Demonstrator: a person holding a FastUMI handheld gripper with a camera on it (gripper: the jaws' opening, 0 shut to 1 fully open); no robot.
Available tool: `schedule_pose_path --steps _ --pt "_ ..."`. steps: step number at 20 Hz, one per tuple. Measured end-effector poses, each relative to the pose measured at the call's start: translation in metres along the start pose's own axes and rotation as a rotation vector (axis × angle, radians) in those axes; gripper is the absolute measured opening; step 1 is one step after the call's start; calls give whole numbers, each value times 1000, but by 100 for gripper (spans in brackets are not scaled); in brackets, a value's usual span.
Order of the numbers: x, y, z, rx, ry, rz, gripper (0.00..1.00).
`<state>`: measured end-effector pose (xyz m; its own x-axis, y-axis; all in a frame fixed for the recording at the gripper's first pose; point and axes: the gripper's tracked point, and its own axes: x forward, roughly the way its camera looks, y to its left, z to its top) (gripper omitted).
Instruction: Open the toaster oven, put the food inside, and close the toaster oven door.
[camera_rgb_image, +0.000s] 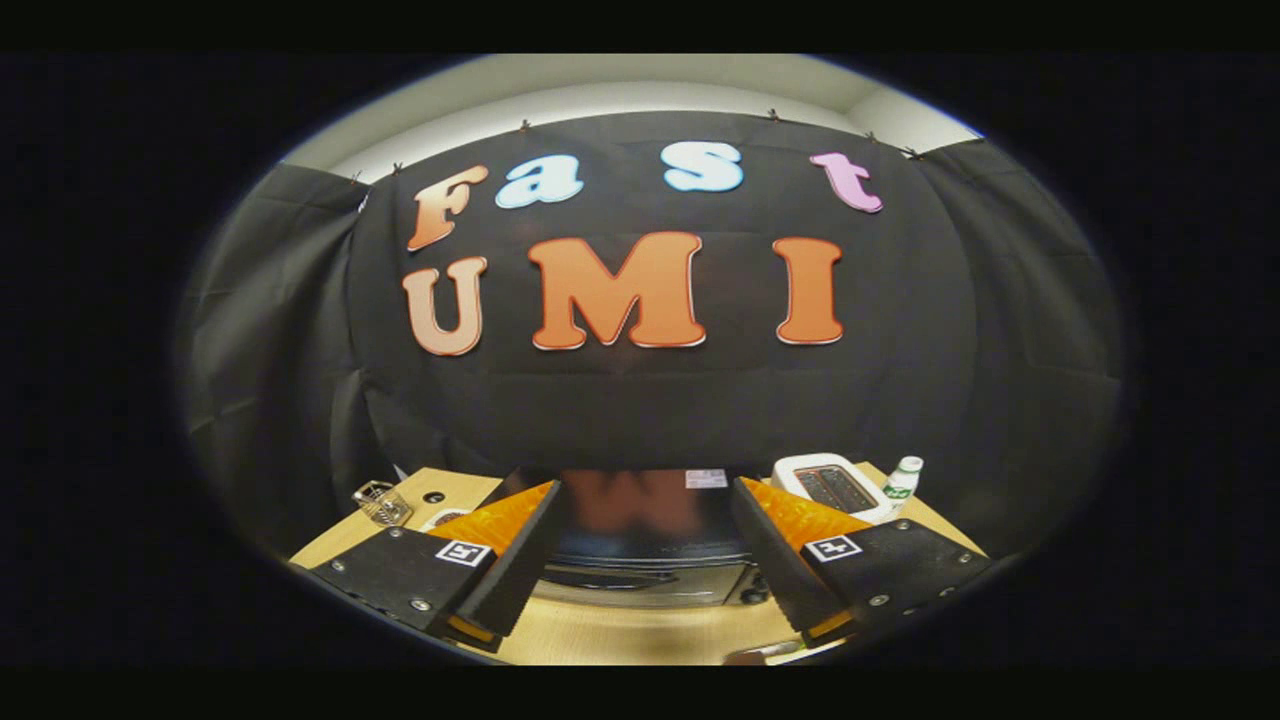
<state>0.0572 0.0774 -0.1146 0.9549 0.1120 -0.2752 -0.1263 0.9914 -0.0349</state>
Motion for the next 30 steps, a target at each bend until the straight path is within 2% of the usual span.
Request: schedule_pose_path --steps 6,11,16,20,30 --pt "30 31 -54 -34 100 2 98" --pt "44 32 -92 -89 187 -34 98" --pt "43 31 -110 -95 238 -65 98" --pt "41 29 -112 -1 254 -70 98" --pt "14 33 -123 0 254 -69 98"
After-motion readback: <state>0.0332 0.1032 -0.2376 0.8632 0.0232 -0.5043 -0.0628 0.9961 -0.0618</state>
